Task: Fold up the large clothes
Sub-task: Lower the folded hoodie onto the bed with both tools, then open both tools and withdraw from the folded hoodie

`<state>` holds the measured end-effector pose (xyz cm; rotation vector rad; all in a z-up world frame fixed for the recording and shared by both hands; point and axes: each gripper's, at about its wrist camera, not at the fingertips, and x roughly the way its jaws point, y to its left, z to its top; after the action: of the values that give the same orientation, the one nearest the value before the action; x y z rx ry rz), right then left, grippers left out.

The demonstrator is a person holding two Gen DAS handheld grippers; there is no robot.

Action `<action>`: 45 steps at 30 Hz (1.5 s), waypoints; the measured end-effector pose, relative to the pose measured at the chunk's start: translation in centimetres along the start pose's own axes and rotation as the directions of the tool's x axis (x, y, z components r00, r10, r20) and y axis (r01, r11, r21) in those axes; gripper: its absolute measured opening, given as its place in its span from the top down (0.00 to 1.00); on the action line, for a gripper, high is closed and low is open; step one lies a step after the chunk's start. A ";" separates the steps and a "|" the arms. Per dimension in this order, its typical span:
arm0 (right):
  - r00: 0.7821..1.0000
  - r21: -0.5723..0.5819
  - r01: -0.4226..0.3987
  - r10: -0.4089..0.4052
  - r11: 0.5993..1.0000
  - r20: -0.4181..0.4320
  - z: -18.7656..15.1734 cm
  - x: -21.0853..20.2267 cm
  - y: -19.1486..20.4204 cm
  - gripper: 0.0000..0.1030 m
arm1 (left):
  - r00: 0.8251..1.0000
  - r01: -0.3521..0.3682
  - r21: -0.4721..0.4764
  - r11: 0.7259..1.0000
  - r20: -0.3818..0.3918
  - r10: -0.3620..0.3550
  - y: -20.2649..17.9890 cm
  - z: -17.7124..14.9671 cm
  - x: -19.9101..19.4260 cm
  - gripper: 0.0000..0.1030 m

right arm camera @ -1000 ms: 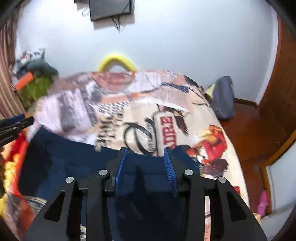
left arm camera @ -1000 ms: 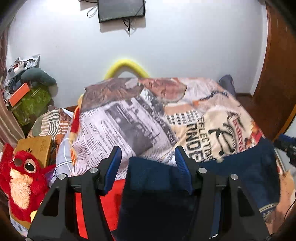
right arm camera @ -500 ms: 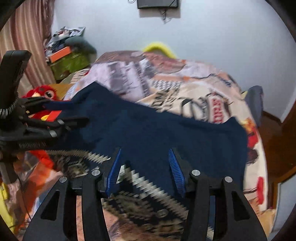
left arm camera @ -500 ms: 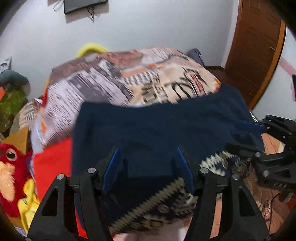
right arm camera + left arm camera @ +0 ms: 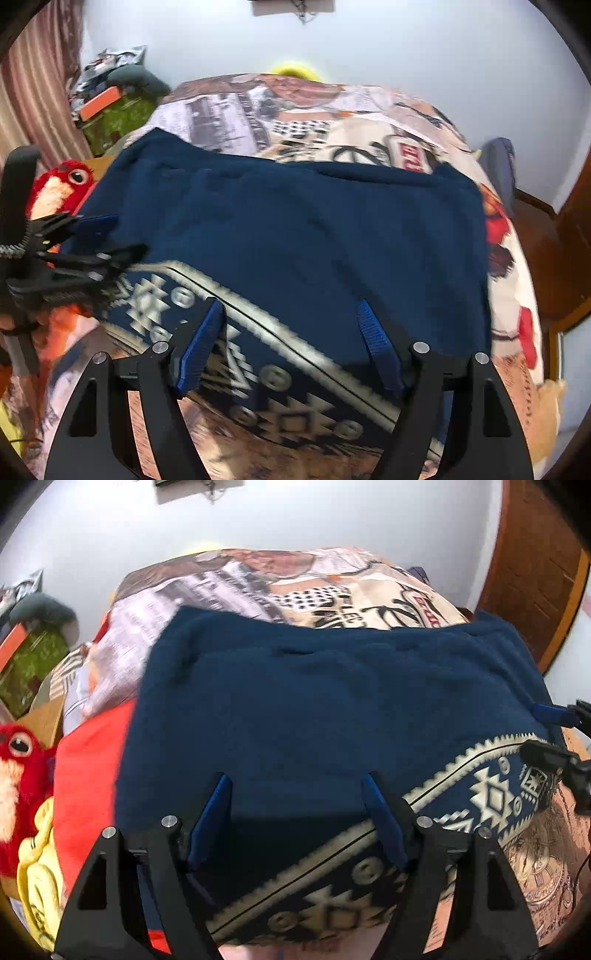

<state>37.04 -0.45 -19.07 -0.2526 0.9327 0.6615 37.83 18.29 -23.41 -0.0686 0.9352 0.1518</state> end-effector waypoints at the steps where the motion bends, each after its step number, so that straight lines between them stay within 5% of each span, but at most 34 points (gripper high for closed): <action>1: 1.000 0.009 0.007 -0.007 1.000 -0.001 -0.3 -0.2 -0.5 0.29 | 1.000 -0.019 -0.002 1.000 0.002 0.019 0.5 -0.3 -0.3 0.28; 10: 0.998 0.173 0.057 -0.051 0.983 -0.039 -3.7 -1.4 -5.6 0.28 | 0.983 -0.184 -0.001 0.983 -0.008 0.184 4.5 -3.2 -2.2 0.28; 16: 0.997 0.257 0.063 -0.049 0.964 -0.061 -5.6 -2.8 -7.4 0.28 | 0.990 -0.141 -0.233 0.962 -0.063 0.129 9.6 -6.0 -3.1 0.25; 23: 0.982 0.241 0.172 -0.149 0.955 -0.112 -6.7 -4.7 -7.9 0.28 | 0.979 -0.201 -0.425 0.883 -0.077 0.186 13.4 -7.7 -5.9 0.26; 26: 0.986 0.260 0.159 -0.141 0.952 -0.088 -6.8 -6.2 -8.0 0.28 | 0.993 -0.118 -0.509 0.852 -0.050 0.108 14.3 -8.2 -6.9 0.26; 29: 0.992 0.281 0.126 -0.115 0.951 -0.053 -6.3 -7.5 -7.8 0.28 | 0.999 0.039 -0.575 0.817 0.006 -0.043 14.1 -8.6 -7.5 0.26; 33: 0.995 0.274 0.098 -0.097 0.957 -0.018 -5.5 -8.3 -6.8 0.28 | 0.965 0.233 -0.614 0.754 0.050 -0.257 12.6 -8.5 -6.5 0.26; 35: 0.996 0.266 0.084 -0.085 0.960 -0.006 -5.2 -8.4 -6.2 0.28 | 0.933 0.313 -0.640 0.702 0.069 -0.353 11.8 -8.7 -5.4 0.26; 41: 0.999 0.252 0.047 -0.049 0.967 0.002 -4.6 -7.2 -4.8 0.28 | 0.880 0.382 -0.672 0.634 0.054 -0.472 9.9 -8.8 -1.9 0.32; 45: 1.000 0.258 0.028 -0.025 0.966 -0.013 -4.5 -6.2 -4.2 0.28 | 0.881 0.385 -0.686 0.618 0.074 -0.467 10.0 -8.2 -0.6 0.42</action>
<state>34.12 -8.42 -17.04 -0.0364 1.0120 0.5078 29.34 27.09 -27.72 -1.0098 0.9058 0.0390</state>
